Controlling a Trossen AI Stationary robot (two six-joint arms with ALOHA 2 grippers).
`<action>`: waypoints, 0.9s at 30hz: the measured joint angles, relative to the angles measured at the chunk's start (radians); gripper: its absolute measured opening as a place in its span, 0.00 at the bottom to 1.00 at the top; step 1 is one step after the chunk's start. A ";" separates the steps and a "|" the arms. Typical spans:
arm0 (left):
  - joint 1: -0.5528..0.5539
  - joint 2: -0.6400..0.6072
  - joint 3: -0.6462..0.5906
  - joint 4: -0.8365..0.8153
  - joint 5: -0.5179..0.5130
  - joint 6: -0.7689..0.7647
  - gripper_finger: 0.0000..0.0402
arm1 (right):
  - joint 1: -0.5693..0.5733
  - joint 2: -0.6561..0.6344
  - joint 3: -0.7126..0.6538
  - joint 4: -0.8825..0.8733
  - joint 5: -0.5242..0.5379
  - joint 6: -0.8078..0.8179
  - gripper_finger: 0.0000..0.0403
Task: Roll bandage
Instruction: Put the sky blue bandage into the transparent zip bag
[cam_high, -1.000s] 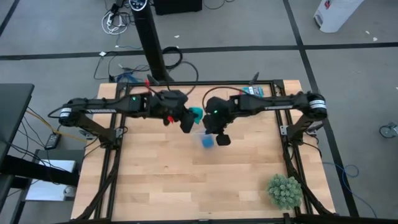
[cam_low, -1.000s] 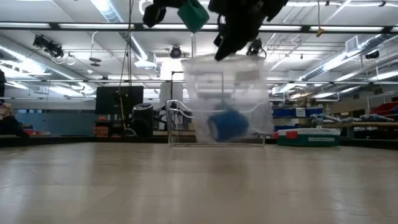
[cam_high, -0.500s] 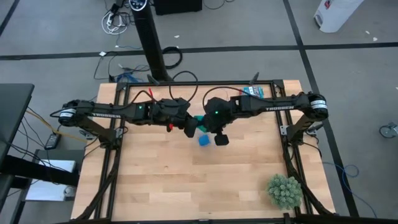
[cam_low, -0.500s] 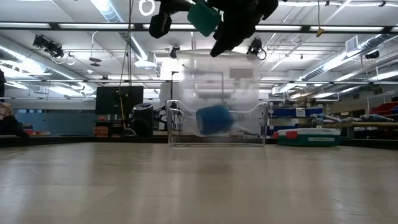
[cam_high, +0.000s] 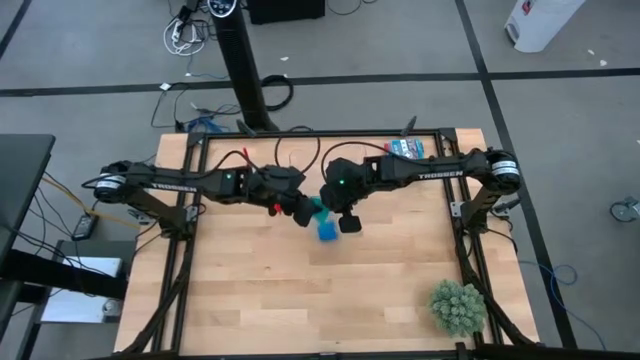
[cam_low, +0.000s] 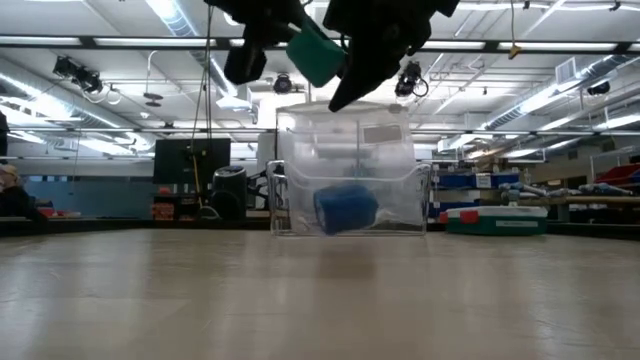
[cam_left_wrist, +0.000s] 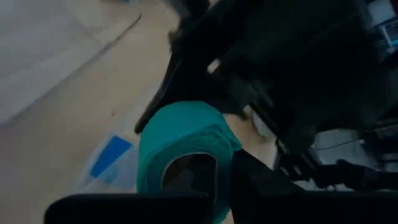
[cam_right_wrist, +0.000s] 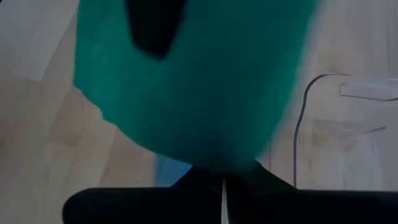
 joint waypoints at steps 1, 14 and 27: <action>0.000 0.000 -0.014 0.012 0.012 -0.014 0.08 | 0.000 0.000 0.000 0.000 0.000 0.000 0.00; -0.010 0.000 -0.092 0.071 0.025 -0.080 0.08 | 0.009 -0.007 0.000 -0.002 -0.090 -0.192 0.00; -0.010 0.000 -0.185 0.159 -0.016 -0.167 0.08 | 0.014 -0.007 0.000 -0.034 -0.204 -0.325 0.00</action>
